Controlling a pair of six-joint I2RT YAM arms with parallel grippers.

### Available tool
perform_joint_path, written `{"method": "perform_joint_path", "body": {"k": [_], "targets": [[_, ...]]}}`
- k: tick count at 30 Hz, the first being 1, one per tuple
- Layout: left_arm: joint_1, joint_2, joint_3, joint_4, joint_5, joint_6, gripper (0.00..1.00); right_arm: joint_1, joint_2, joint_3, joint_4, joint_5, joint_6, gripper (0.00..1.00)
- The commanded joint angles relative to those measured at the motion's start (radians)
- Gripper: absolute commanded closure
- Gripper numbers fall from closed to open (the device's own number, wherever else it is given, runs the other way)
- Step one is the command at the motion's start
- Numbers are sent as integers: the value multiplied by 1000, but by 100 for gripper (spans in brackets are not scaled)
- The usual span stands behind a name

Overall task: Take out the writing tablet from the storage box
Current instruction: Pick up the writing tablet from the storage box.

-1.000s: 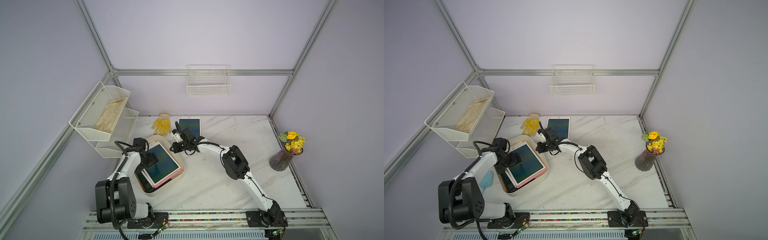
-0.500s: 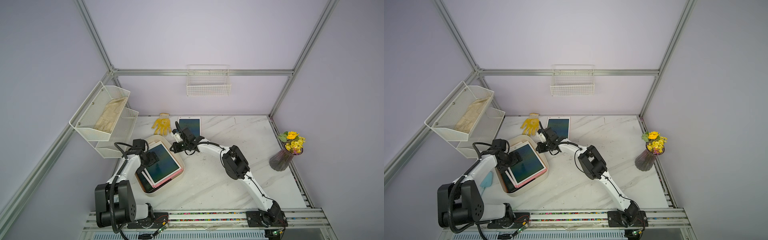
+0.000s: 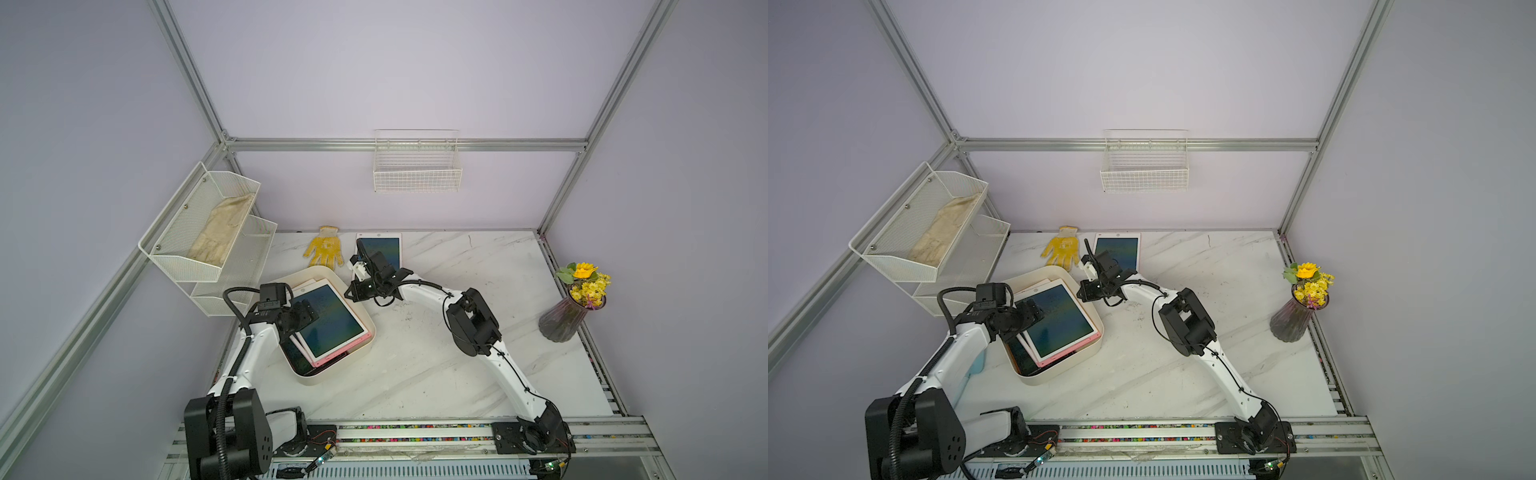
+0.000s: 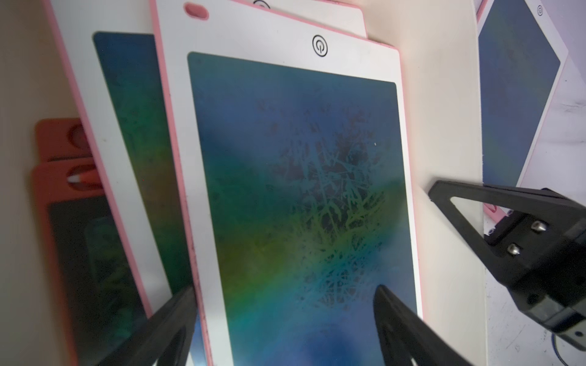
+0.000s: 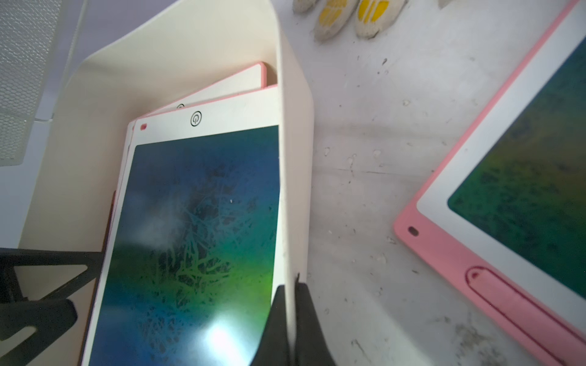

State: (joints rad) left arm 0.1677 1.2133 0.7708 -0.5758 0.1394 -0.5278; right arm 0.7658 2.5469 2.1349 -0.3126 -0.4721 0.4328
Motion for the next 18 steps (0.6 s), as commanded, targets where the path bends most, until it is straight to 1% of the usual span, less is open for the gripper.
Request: {"method": "perform_joint_path", "body": {"k": [1,4,7,13,18], "targets": [[-10,-20,-40,115,146,21,19,17,19,2,-5,-62,6,100],[-10,-28,-52,145,172,16,23,19,17,0,-4,-62,7,100],[-10,-39,-54,152,177,15,24,19,18,0,-3,-62,9,100],[-10,-73,-70,173,187,6,31,19,21,8,-10,-61,7,100],[-10,-78,-77,184,199,5,35,19,14,1,-14,-44,5,100]]}}
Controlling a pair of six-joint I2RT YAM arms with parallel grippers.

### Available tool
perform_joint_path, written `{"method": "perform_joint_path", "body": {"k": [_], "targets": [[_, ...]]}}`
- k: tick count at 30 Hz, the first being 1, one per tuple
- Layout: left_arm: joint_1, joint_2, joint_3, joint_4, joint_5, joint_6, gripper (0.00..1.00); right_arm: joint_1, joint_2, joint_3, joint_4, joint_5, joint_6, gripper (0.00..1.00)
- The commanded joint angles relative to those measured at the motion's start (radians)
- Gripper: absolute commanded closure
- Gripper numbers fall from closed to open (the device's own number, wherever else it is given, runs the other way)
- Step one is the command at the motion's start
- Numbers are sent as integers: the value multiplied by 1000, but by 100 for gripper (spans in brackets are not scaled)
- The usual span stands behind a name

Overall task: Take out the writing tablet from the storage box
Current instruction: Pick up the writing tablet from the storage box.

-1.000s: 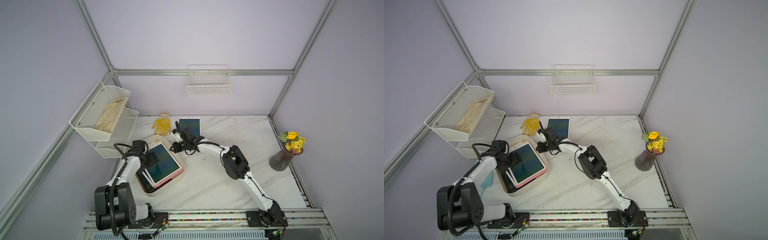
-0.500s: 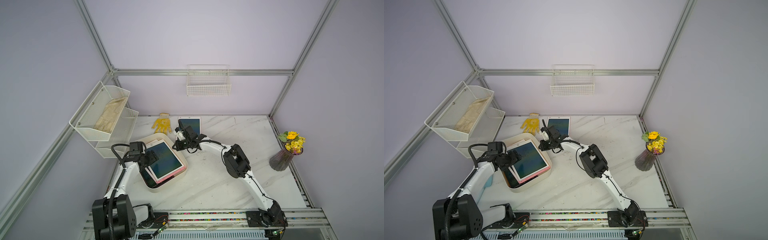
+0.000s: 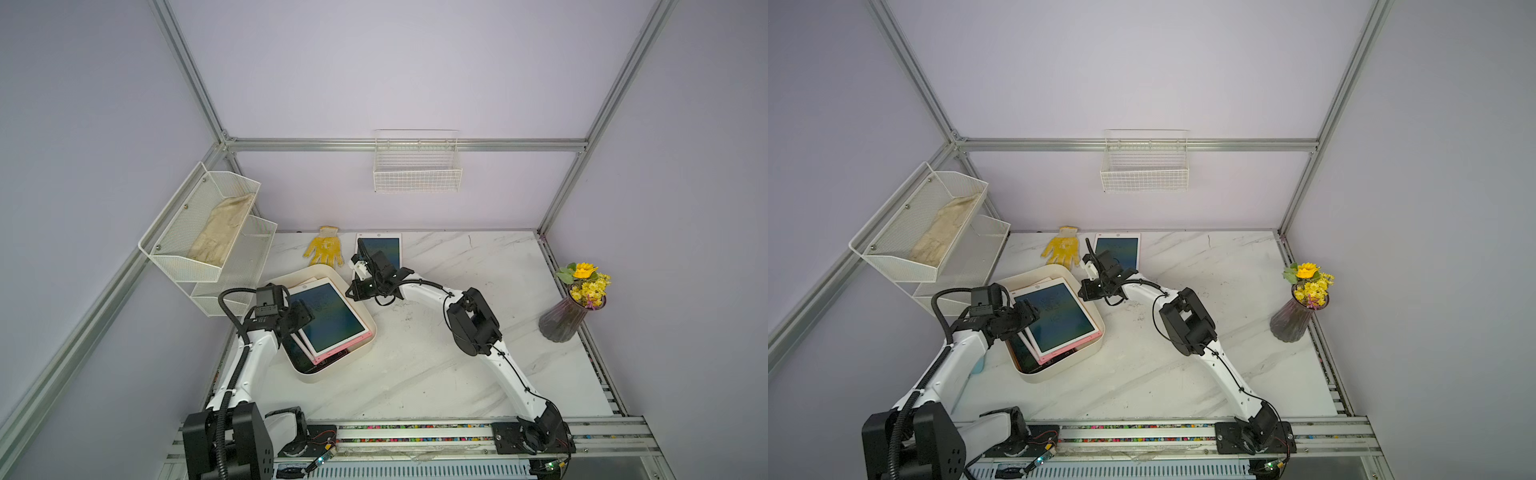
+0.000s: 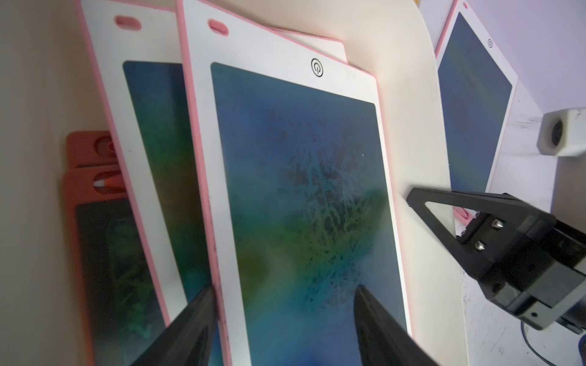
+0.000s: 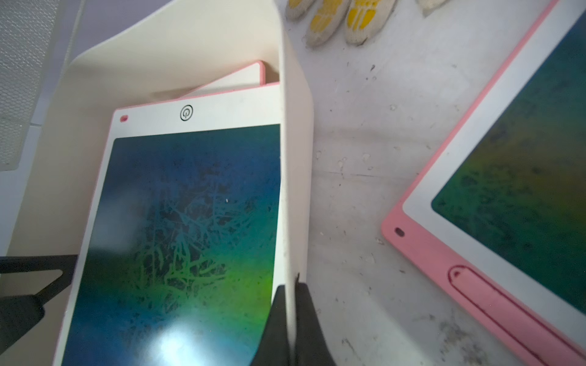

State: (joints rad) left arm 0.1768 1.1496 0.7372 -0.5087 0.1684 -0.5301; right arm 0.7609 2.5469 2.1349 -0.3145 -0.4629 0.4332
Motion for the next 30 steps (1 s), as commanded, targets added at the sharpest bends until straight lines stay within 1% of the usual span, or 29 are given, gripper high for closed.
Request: {"method": "perform_joint_path", "body": {"k": [1,6,7,12,17,27,29,30], "targets": [[-19,-17,-45,123,174,6,36,24,12,-5,-8,-56,7,100],[-19,-28,-53,142,177,-3,37,24,6,-10,-3,-53,10,100],[-19,-28,-52,143,180,-3,39,24,5,-10,-4,-54,9,100],[-19,-21,-53,143,181,-7,42,25,0,-16,-6,-43,5,100],[-19,-2,-57,139,185,-7,52,22,-14,-36,-11,-22,-9,100],[-20,24,-64,127,189,-12,66,22,-73,-106,-9,35,-44,100],[-20,27,-65,121,187,-15,72,22,-89,-123,-9,47,-59,100],[-20,28,-64,118,187,-15,73,23,-96,-129,-9,52,-64,100]]}}
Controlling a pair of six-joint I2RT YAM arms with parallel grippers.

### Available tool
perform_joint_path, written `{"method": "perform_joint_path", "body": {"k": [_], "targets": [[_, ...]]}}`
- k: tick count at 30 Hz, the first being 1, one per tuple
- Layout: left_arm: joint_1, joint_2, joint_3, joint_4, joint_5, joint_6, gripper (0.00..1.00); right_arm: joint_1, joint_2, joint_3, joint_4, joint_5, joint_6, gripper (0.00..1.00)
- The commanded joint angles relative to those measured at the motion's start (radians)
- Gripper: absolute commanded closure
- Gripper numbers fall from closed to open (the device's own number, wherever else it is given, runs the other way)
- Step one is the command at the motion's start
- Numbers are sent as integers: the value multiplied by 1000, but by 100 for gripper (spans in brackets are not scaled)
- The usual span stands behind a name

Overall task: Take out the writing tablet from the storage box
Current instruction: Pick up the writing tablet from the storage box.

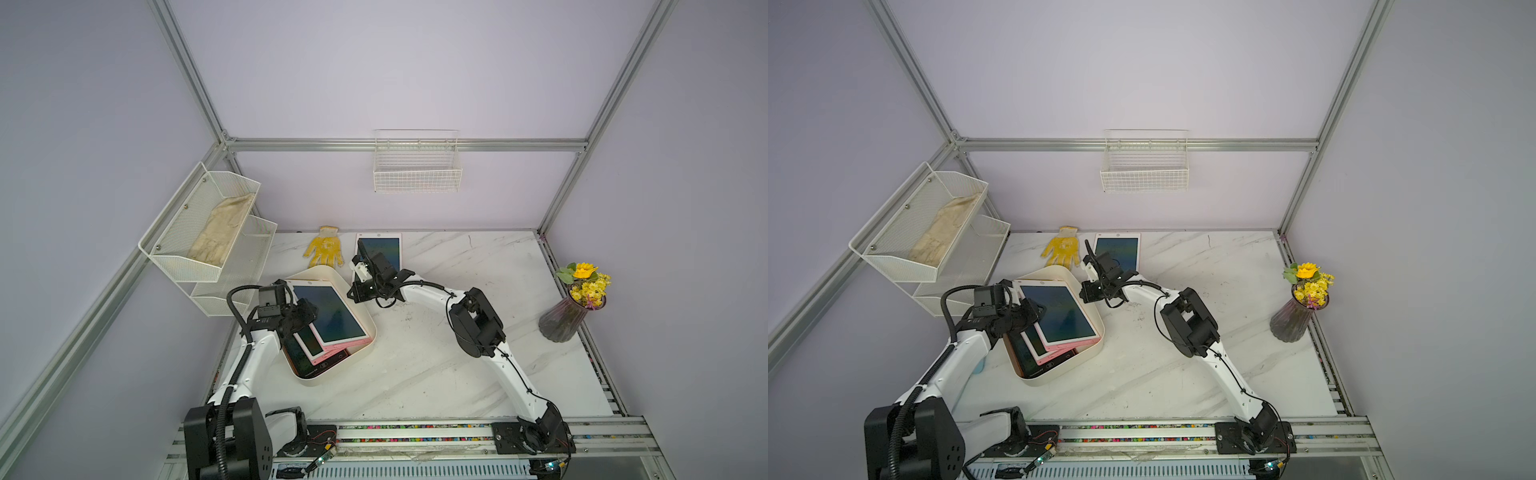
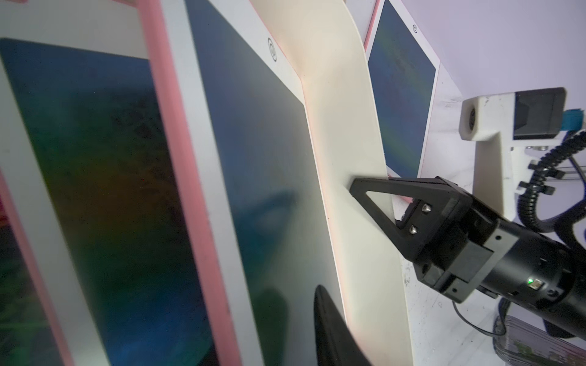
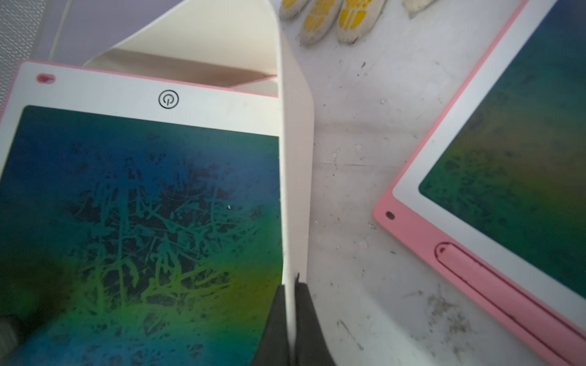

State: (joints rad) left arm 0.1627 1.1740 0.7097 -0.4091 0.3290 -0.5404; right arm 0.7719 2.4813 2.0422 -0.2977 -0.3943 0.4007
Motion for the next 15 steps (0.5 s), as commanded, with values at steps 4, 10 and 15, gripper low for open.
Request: {"method": "perform_joint_path", "body": {"k": [4,10,15], "targets": [[-9,0,-30,-1,20,-7,80,11,-54,-60,-32,5,-55,100],[-13,-19,-18,-22,5,-13,100,10,-84,-97,-26,25,-66,100],[-14,-38,17,-69,-40,-3,100,10,-89,-87,-18,18,-63,100]]}}
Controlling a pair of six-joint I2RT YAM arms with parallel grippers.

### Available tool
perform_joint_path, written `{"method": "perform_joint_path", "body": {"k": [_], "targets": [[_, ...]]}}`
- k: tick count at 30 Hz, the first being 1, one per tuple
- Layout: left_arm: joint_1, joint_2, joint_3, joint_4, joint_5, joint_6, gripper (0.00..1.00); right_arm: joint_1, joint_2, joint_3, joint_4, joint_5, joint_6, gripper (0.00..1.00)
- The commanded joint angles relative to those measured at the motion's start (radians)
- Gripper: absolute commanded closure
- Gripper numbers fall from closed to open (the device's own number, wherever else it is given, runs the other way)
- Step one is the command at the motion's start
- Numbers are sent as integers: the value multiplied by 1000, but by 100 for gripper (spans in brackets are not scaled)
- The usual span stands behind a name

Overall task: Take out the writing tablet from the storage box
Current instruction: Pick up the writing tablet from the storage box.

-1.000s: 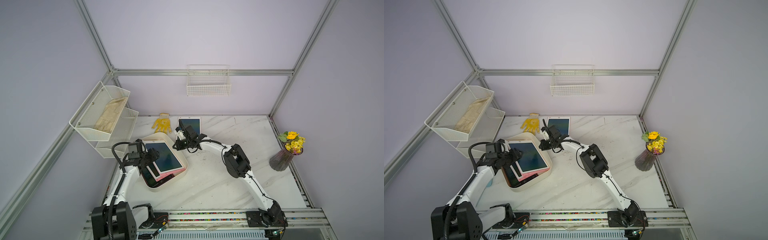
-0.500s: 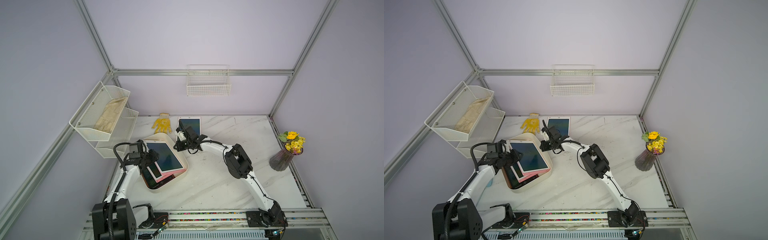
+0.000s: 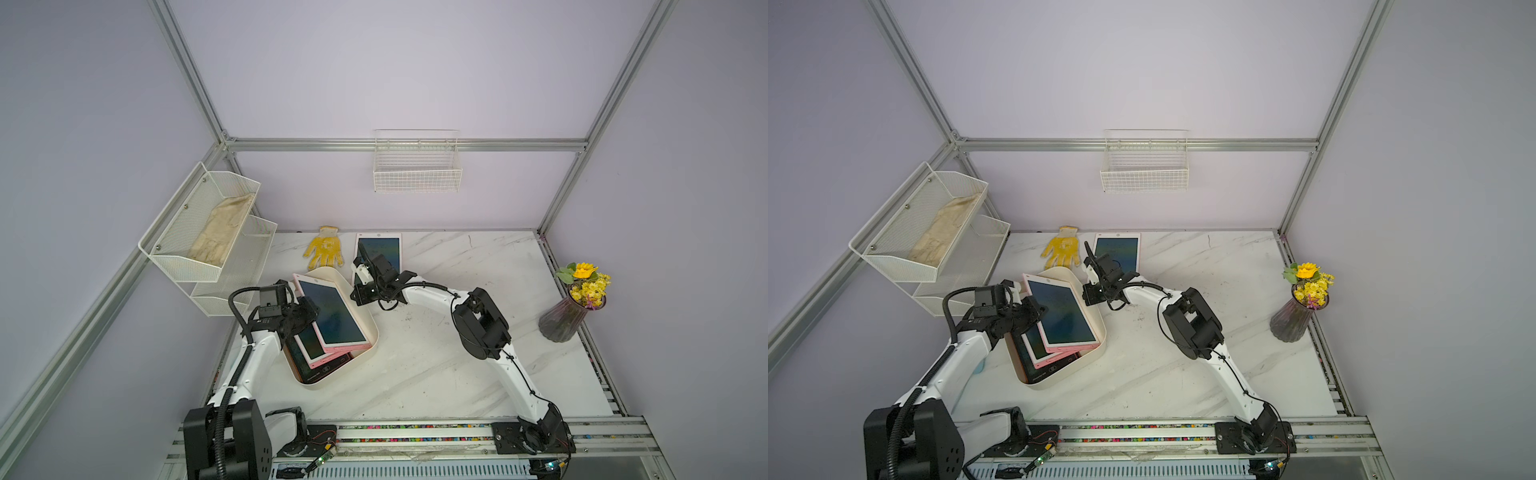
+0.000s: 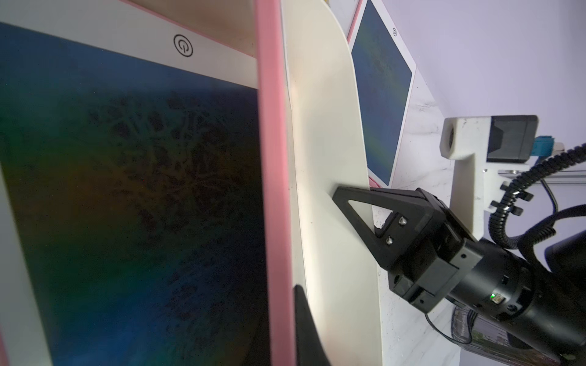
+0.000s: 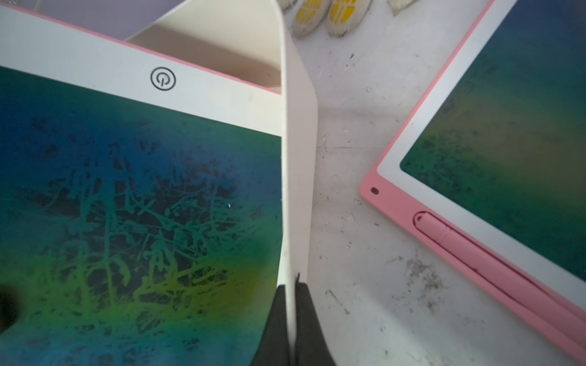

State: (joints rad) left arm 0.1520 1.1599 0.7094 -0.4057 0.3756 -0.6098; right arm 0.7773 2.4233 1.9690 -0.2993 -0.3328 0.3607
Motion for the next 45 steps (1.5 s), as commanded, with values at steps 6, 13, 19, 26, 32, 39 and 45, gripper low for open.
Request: {"method": "perform_joint_path", "body": {"k": [6,13,19,26,32,39,45], "targets": [[-2,-36,49,-122,-142,76,100,5,-42,19,-6,-37,-23,100],[-2,-9,101,-146,-158,86,100,2,-41,113,-14,-23,-30,88],[0,-12,150,-177,-220,91,100,-9,-51,170,-18,-9,-41,75],[0,4,226,-193,-218,107,100,-41,-78,183,-19,11,-50,66],[0,12,268,-193,-186,116,100,-53,-98,175,-17,15,-58,63],[0,-16,349,-205,-149,120,100,-117,-148,95,7,8,-45,61],[0,-10,471,-261,-115,130,100,-176,-208,18,20,23,-52,60]]}}
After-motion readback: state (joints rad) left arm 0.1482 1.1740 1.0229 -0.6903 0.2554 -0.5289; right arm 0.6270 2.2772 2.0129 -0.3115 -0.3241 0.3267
